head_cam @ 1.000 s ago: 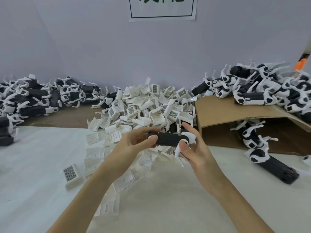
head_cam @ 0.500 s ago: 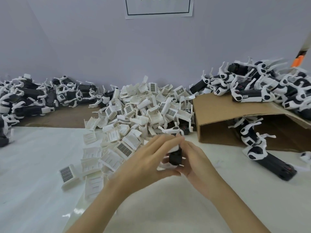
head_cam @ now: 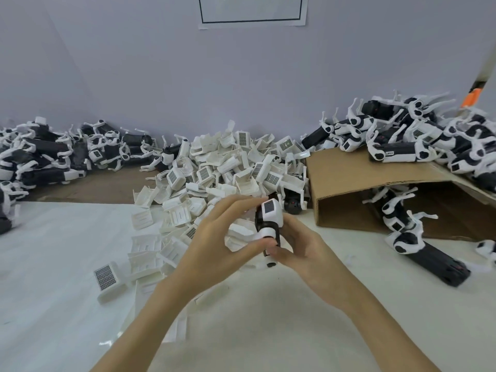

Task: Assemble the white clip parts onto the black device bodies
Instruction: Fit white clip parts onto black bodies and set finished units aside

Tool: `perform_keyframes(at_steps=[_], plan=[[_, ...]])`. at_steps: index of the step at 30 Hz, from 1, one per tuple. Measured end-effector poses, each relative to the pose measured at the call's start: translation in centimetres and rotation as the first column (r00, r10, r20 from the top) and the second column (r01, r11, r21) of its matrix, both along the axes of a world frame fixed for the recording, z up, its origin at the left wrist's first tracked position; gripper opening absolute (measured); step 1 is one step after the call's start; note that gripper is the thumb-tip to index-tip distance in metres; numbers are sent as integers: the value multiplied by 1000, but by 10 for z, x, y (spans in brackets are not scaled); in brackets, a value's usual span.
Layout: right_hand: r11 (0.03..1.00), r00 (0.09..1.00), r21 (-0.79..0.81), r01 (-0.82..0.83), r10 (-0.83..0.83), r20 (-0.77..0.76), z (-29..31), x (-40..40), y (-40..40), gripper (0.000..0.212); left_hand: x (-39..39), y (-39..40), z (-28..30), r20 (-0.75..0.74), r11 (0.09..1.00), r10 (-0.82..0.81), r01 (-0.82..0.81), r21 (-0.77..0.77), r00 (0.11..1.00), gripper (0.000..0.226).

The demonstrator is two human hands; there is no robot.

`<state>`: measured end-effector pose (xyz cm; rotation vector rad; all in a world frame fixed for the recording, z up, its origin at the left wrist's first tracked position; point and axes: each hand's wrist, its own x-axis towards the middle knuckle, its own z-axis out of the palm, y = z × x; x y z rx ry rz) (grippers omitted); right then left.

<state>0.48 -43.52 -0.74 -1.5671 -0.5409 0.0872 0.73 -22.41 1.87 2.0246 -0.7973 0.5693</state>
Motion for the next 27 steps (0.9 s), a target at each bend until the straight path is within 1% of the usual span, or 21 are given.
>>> perform_keyframes(at_steps=[4, 6, 8, 10, 12, 15, 16, 18, 19, 21, 22, 24, 25, 26, 27], plan=[[1000, 1000, 17, -3, 2, 16, 2, 0, 1, 48, -4, -6, 0, 122, 999, 33, -29, -39, 992, 60], [998, 998, -14, 55, -55, 6, -2, 1, 5, 48, -5, -9, 0, 151, 998, 34, -27, -50, 988, 58], [991, 991, -42, 129, -129, -15, -6, 2, 9, 44, -7, -12, -1, 135, 998, 32, -26, -49, 990, 50], [987, 990, -80, 137, -140, -35, -8, 2, 9, 37, -7, -10, 2, 16, 998, -4, 5, -63, 1000, 50], [980, 992, -158, 124, -125, 5, -8, 0, 7, 35, -7, -7, 5, -158, 993, -45, 27, -112, 986, 48], [968, 994, -232, 98, -84, 73, -6, -5, 7, 40, -3, -2, 11, -368, 975, -97, 13, -223, 925, 32], [967, 994, -240, 86, -68, 82, -5, -5, 8, 42, -1, 0, 12, -426, 960, -143, 21, -279, 894, 29], [967, 994, -243, 80, -60, 88, -5, -5, 9, 46, 1, 3, 12, -511, 924, -245, 40, -380, 824, 30], [966, 993, -239, 99, -81, 84, -5, -4, 9, 49, 2, 5, 12, -538, 911, -263, 23, -411, 801, 30], [958, 983, -220, 181, -173, 54, -4, -3, 9, 53, 3, 8, 13, -568, 901, -219, -60, -431, 793, 35], [948, 971, -212, 237, -234, 40, -4, -2, 10, 52, 3, 8, 15, -571, 909, -165, -101, -404, 804, 38], [918, 940, -206, 340, -341, 32, -4, -1, 10, 50, 4, 10, 16, -542, 952, -45, -128, -277, 839, 37], [907, 927, -195, 374, -374, 36, -4, -1, 10, 51, 5, 10, 15, -531, 969, -17, -118, -219, 847, 38], [902, 919, -180, 393, -392, 42, -3, 0, 9, 54, 7, 11, 13, -530, 975, -12, -107, -194, 848, 41], [903, 918, -165, 397, -395, 45, -3, 0, 7, 58, 7, 12, 12, -540, 974, -19, -107, -200, 841, 43]])
